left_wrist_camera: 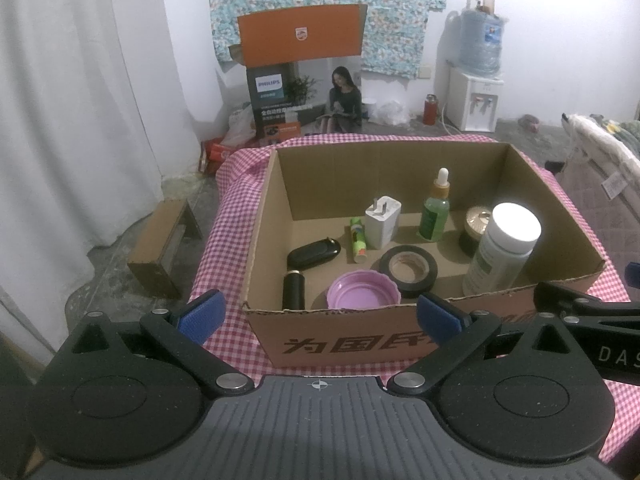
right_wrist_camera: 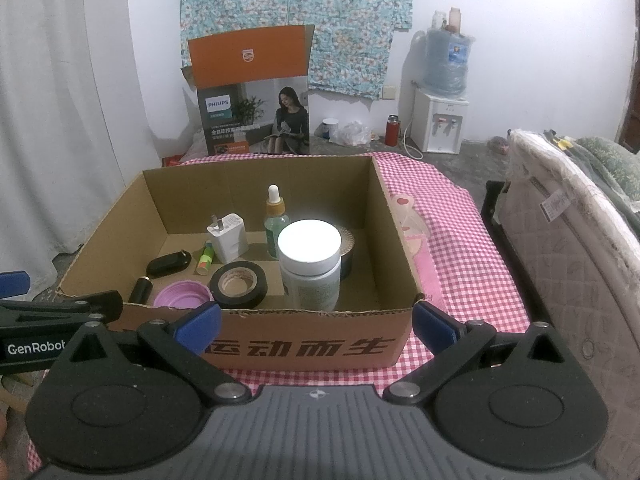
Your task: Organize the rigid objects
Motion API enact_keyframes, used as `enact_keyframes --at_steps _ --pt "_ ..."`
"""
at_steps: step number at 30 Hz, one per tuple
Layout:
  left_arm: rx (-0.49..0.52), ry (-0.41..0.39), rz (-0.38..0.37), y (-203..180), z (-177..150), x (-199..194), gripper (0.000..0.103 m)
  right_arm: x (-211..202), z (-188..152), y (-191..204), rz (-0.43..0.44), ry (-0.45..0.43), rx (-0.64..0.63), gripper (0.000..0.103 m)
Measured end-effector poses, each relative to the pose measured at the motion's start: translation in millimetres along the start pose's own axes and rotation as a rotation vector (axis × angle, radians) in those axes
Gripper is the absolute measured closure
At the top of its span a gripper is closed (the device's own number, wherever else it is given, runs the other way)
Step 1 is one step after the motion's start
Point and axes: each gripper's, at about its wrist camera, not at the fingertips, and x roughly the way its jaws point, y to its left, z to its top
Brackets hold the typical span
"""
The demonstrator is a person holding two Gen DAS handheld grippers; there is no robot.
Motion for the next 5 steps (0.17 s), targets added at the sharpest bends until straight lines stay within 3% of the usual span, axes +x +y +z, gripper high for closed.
enact_keyframes --at_steps 5 --pt "0.000 0.000 0.000 0.3 0.0 0.0 0.001 -0.1 0.0 -0.4 0.001 0.000 0.000 0.000"
